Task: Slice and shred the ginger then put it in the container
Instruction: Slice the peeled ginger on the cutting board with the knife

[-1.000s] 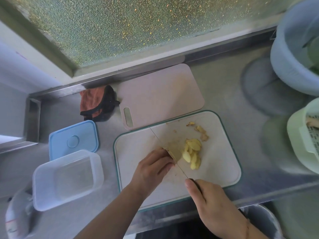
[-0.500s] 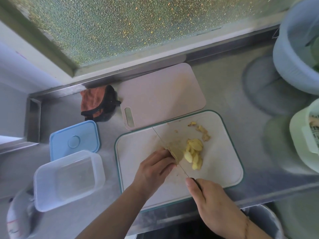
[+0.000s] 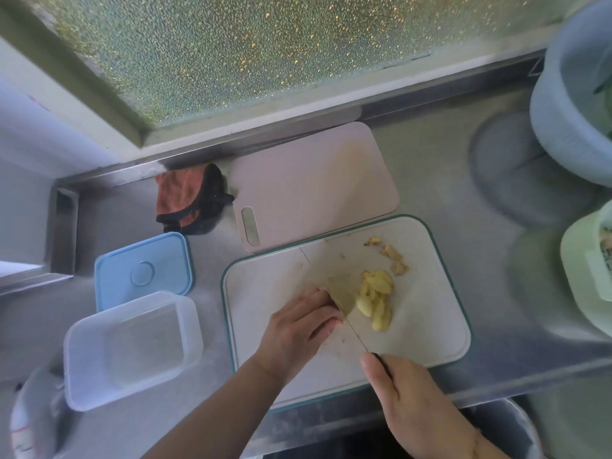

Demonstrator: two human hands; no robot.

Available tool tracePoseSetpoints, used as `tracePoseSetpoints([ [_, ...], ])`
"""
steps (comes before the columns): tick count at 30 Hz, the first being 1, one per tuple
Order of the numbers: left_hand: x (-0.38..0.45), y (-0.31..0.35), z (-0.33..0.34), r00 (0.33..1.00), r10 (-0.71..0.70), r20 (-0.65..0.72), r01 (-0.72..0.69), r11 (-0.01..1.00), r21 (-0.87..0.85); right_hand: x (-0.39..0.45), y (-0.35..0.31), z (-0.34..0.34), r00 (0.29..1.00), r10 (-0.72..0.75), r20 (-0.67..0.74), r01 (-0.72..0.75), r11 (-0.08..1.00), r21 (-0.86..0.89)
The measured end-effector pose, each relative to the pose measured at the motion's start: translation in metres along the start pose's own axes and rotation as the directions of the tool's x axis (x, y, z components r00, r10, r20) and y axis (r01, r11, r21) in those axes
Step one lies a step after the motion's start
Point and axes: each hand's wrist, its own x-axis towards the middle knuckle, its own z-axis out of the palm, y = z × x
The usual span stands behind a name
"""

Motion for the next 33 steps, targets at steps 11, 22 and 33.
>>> tracePoseSetpoints([
  [11, 0.001, -0.001, -0.001, 1.0, 0.005, 0.0, -0.005, 1.0, -0.008, 0.013, 0.009, 0.006, 0.995, -0.063, 0.072, 0.064, 0.998, -0.003],
  [22, 0.002, -0.001, -0.001, 1.0, -0.004, -0.009, 0.004, 1.0, -0.016, 0.026, 0.016, 0.008, 0.992, -0.094, 0.079, 0.09, 0.995, 0.045],
  [33, 0.002, -0.002, -0.001, 1.0, -0.012, -0.017, 0.012, 1.0, -0.024, 0.035, 0.014, 0.007, 0.989, -0.1, 0.105, 0.092, 0.993, 0.078],
])
